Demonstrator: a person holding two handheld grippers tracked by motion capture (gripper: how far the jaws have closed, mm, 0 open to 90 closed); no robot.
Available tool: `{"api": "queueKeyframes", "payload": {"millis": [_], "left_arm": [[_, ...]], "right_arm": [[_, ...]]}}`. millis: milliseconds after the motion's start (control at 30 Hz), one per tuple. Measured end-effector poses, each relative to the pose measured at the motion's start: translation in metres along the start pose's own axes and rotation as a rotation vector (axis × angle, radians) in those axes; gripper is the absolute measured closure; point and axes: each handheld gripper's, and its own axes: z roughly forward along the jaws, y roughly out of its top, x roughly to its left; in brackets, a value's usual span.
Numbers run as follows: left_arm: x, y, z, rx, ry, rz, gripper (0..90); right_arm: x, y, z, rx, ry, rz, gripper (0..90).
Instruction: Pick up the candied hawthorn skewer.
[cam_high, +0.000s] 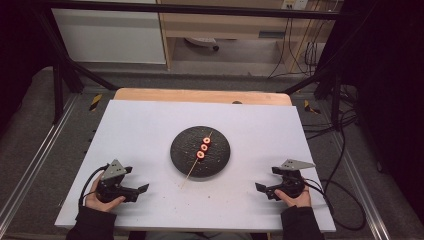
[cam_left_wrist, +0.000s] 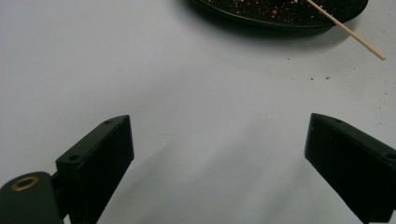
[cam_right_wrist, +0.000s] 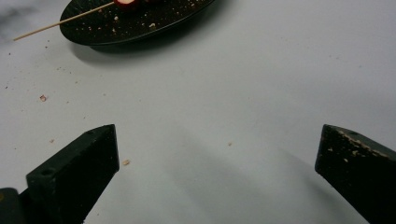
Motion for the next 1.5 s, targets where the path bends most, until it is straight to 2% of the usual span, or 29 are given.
{"api": "queueKeyframes", "payload": {"millis": [300,567,700,1067,1500], "left_arm": [[-0.007,0.005,0.003,0.004,0.000,0.017,7.9],[-0.013,0.009,0.005,0.005,-0.004,0.013,8.0],[-0.018,0.014,0.008,0.005,-0.008,0.015,8.2],[-0.030,0.026,0.016,0.008,-0.021,0.012,8.8],[-0.050,0.057,0.031,0.019,-0.030,0.027,9.4]], "right_arm": [[0.000,0.000,0.000,0.002,-0.001,0.000,0.6],[0.001,0.001,-0.001,-0.002,0.000,0.009,0.6],[0.002,0.002,-0.002,-0.001,-0.006,-0.005,0.5],[0.002,0.002,-0.001,0.000,-0.009,-0.005,0.5],[0.003,0.004,-0.002,0.002,-0.013,-0.009,0.5]]}}
